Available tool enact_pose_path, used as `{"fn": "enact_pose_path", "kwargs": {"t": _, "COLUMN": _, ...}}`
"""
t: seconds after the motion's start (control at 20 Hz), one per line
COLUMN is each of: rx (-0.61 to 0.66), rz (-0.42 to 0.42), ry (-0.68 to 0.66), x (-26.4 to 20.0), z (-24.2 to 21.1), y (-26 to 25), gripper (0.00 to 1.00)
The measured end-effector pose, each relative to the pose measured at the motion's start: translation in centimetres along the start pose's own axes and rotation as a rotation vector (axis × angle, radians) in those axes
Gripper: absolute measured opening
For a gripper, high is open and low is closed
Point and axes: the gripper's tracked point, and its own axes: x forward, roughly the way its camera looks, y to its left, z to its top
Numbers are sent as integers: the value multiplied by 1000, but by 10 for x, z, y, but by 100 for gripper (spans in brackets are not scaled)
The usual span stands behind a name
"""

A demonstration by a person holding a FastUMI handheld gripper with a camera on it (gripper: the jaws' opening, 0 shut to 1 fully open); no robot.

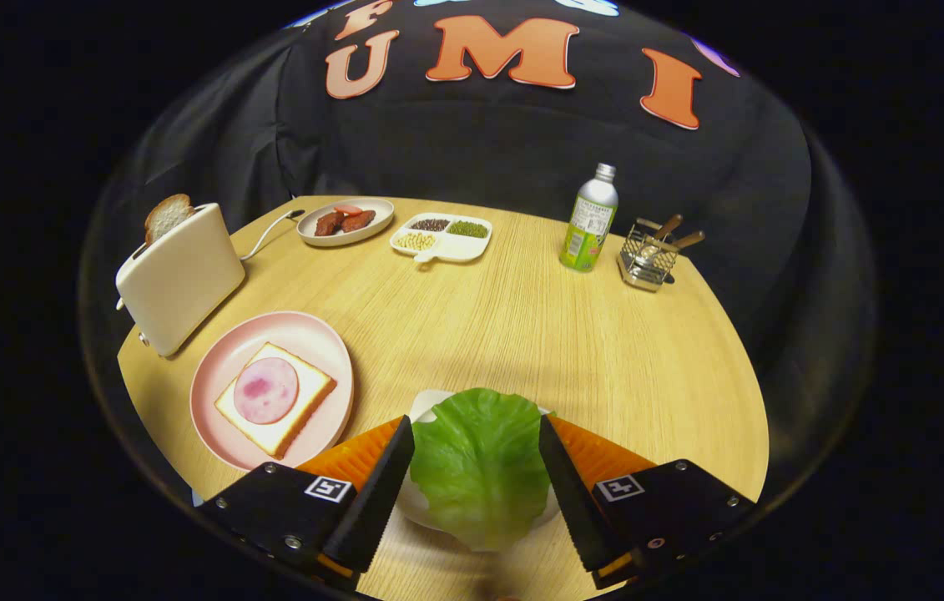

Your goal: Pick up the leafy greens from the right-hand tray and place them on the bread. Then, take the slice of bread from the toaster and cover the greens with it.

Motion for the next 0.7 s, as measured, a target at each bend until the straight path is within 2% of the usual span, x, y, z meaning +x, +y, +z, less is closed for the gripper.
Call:
{"fn": "enact_pose_path", "kwargs": {"t": 0.35, "rx": -57, "rz": -19, "ry": 165, "x": 17, "z": -34, "y": -1, "gripper": 84}}
{"fn": "enact_pose_path", "kwargs": {"t": 0.5, "rx": -25, "rz": -7, "ry": 203, "x": 24, "z": -42, "y": 2, "gripper": 78}}
{"fn": "enact_pose_path", "kwargs": {"t": 0.55, "rx": -10, "rz": 1, "ry": 208, "x": 26, "z": -42, "y": 4, "gripper": 74}}
{"fn": "enact_pose_path", "kwargs": {"t": 0.7, "rx": 29, "rz": 30, "ry": 215, "x": 28, "z": -42, "y": 8, "gripper": 52}}
